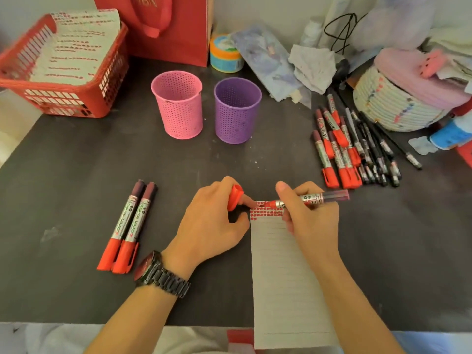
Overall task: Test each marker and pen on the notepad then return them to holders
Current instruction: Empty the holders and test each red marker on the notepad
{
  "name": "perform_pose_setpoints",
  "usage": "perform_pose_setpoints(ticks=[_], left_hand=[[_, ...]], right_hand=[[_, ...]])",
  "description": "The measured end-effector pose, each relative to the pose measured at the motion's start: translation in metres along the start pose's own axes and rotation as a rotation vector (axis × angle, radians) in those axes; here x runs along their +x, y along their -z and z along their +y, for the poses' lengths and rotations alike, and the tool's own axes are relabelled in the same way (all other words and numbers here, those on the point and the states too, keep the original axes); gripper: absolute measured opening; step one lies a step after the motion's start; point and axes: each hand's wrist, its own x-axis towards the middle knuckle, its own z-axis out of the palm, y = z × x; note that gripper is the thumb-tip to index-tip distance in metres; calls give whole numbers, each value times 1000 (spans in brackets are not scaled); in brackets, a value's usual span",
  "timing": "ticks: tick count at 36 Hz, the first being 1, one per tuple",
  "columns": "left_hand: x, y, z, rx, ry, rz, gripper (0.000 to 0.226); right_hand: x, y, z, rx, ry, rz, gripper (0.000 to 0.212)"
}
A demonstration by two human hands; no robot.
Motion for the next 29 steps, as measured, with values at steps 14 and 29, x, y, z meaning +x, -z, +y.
perform_pose_setpoints(ticks=[14,29], left_hand=[[0,-1,1,39,9,-17,37],[2,0,3,48,24,-28,47]], right_hand=[[-3,-3,15,-128,73,10,35],[-3,-7,9,-213,80,6,31]])
